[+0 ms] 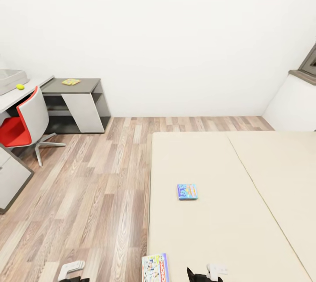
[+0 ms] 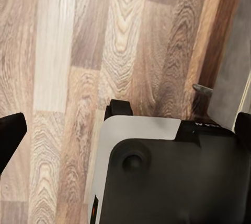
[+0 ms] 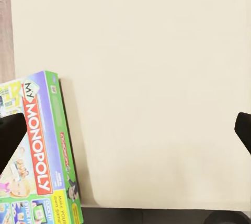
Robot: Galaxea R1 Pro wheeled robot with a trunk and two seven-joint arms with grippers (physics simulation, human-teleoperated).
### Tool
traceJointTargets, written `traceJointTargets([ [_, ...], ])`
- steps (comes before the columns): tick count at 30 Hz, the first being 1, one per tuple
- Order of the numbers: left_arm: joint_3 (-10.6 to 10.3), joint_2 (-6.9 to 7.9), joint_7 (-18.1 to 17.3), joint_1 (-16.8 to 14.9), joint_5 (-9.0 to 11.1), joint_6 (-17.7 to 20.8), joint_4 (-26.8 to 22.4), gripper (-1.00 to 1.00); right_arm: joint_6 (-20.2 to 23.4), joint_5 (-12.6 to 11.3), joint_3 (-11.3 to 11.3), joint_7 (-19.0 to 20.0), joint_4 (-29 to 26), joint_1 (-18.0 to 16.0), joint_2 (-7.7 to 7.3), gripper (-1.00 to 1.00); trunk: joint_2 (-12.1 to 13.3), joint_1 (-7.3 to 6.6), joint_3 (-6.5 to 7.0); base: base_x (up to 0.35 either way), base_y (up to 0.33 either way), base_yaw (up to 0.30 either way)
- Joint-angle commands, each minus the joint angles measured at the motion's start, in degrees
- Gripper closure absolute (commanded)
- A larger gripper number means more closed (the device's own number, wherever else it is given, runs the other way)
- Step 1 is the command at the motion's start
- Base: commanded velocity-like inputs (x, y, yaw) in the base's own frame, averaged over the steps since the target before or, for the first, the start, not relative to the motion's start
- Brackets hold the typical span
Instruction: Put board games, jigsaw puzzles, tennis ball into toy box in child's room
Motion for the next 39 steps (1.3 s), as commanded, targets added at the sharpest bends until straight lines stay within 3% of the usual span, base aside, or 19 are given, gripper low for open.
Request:
traceJointTargets([
  [1,0.33,0.01,-0.25,0.02,0.06,-0.36,-0.02,-1.00,-0.08,-0.54,-0.32,0.55,0.04,-0.04,0.05,-1.00,-0.09,0.03,0.01,0.000,0.000,0.000],
  [39,0.34,-0.02,-0.27,0.23,0.16,-1.78,-0.02,-1.00,-0.08,-0.53,-0.23,0.53,0.08,-0.06,0.05,-1.00,-0.09,0.03,3.61,0.000,0.000,0.000],
])
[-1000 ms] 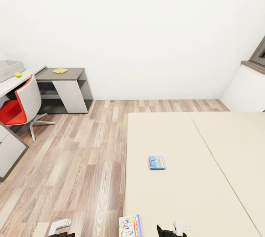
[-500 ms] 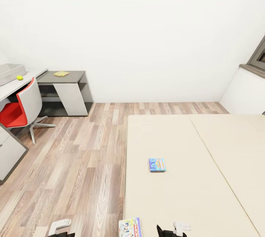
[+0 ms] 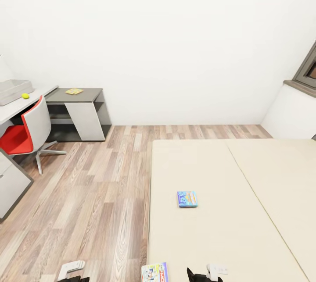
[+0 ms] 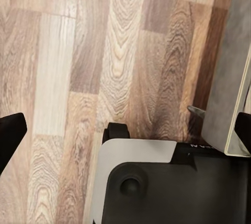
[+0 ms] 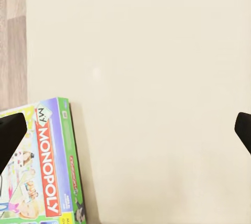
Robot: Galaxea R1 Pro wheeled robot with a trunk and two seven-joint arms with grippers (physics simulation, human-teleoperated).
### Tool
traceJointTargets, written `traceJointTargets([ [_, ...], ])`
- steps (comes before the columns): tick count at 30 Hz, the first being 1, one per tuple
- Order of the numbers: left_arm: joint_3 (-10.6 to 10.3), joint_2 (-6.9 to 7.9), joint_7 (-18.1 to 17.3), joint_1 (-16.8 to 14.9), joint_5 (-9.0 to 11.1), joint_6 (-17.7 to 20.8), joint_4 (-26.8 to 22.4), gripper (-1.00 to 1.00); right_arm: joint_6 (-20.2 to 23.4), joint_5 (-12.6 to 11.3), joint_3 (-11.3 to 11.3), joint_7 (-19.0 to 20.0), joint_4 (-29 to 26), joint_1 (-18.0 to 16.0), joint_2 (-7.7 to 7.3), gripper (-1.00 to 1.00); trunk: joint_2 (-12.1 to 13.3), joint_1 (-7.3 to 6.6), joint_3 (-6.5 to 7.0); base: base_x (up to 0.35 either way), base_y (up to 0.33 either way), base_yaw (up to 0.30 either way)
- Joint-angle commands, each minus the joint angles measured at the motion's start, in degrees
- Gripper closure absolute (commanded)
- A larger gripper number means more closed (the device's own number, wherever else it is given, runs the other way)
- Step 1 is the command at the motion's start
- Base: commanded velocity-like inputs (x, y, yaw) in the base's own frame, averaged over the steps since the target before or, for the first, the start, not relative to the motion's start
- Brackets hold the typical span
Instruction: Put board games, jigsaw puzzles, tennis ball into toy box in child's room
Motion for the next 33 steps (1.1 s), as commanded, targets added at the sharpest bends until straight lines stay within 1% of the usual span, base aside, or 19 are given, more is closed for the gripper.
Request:
traceJointTargets([
  [1,0.26,0.01,-0.24,-0.04,0.03,0.06,0.03,-1.00,-0.08,-0.55,-0.31,0.54,0.05,-0.04,0.05,-1.00,-0.10,0.03,0.00,0.000,0.000,0.000],
  [33,0.22,-0.14,-0.24,0.05,0.01,0.03,0.03,-1.00,-0.08,-0.53,-0.31,0.55,0.05,-0.04,0.05,-1.00,-0.10,0.03,3.03,0.000,0.000,0.000],
])
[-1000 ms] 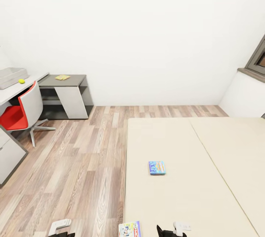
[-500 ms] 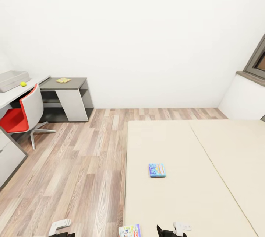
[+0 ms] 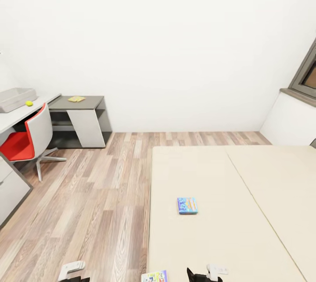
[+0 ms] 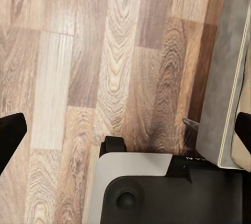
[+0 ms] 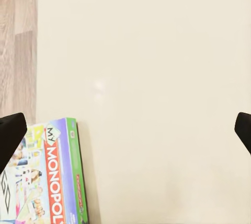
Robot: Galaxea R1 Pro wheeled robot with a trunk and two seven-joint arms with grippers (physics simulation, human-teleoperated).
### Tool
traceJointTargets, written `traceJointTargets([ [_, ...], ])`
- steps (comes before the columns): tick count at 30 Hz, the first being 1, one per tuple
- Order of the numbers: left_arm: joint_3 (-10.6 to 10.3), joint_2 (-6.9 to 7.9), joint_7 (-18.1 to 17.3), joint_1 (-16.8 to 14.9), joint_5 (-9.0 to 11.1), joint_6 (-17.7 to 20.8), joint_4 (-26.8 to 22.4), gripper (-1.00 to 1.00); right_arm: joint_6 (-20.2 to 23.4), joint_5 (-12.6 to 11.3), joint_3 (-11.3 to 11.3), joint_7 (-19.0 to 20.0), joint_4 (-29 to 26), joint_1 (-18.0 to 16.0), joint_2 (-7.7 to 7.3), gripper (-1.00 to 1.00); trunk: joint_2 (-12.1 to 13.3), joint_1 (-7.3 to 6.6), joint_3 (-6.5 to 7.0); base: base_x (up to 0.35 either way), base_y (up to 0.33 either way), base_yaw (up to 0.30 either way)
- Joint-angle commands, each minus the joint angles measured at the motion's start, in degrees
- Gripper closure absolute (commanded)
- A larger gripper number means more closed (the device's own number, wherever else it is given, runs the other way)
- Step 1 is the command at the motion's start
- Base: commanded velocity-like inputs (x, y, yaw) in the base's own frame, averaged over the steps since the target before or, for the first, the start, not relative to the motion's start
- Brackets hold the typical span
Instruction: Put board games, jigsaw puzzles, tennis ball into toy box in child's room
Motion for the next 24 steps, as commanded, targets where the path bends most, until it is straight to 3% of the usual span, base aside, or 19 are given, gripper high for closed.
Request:
traceJointTargets([
  [1,0.26,-0.01,-0.26,-0.04,0.05,0.05,0.03,-1.00,-0.08,-0.56,-0.31,0.54,0.06,-0.04,0.05,-1.00,-0.10,0.03,-0.01,0.000,0.000,0.000],
  [24,0.21,-0.11,-0.24,0.39,0.02,0.05,0.03,-1.00,-0.09,-0.56,-0.31,0.52,0.05,-0.04,0.05,-1.00,-0.10,0.03,2.17,0.000,0.000,0.000],
])
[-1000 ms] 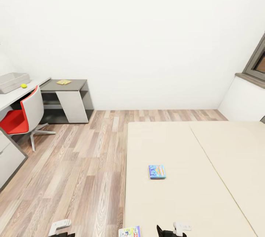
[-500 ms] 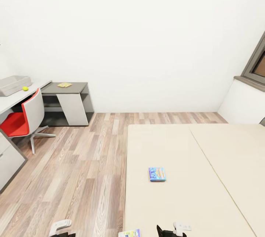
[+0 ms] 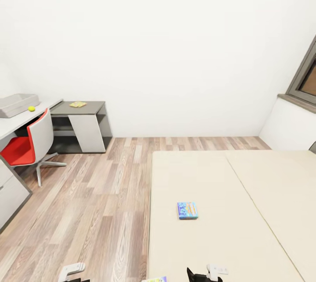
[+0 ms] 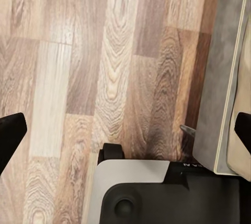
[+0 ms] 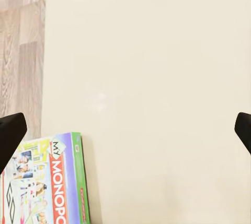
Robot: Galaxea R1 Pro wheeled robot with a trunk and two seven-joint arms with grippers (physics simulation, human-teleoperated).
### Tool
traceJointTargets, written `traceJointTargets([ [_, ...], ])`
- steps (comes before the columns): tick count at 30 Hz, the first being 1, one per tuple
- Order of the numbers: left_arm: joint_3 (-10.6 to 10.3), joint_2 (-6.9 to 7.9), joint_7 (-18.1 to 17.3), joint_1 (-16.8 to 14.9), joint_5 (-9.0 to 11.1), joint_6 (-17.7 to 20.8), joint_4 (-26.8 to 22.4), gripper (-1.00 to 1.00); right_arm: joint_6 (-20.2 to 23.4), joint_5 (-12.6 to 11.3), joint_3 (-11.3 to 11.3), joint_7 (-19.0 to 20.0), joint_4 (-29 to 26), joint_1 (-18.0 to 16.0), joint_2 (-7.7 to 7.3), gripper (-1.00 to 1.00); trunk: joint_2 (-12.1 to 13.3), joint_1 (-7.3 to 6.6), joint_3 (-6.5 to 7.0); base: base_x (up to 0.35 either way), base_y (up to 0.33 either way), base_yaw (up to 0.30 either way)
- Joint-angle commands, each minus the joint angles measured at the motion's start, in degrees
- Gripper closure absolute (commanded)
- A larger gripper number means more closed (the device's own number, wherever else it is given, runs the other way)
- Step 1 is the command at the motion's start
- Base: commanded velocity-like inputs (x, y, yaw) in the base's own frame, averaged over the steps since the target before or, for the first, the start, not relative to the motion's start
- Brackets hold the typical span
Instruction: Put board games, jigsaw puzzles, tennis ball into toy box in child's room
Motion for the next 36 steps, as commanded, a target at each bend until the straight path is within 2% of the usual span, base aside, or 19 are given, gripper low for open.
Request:
traceJointTargets([
  [1,0.26,0.01,-0.25,-0.04,0.05,0.05,0.03,-1.00,-0.08,-0.56,-0.31,0.54,0.06,-0.04,0.05,-1.00,-0.11,0.03,-0.02,0.000,0.000,0.000],
  [27,0.29,-0.12,-0.25,-0.04,0.05,0.05,0.03,-1.00,-0.08,-0.56,-0.31,0.56,0.03,-0.04,0.05,-1.00,-0.11,0.03,2.43,0.000,0.000,0.000],
  [36,0.28,-0.12,-0.25,0.00,0.05,0.03,0.03,-1.00,-0.10,-0.54,-0.31,0.57,0.00,-0.04,0.05,-1.00,-0.11,0.03,2.65,0.000,0.000,0.000],
])
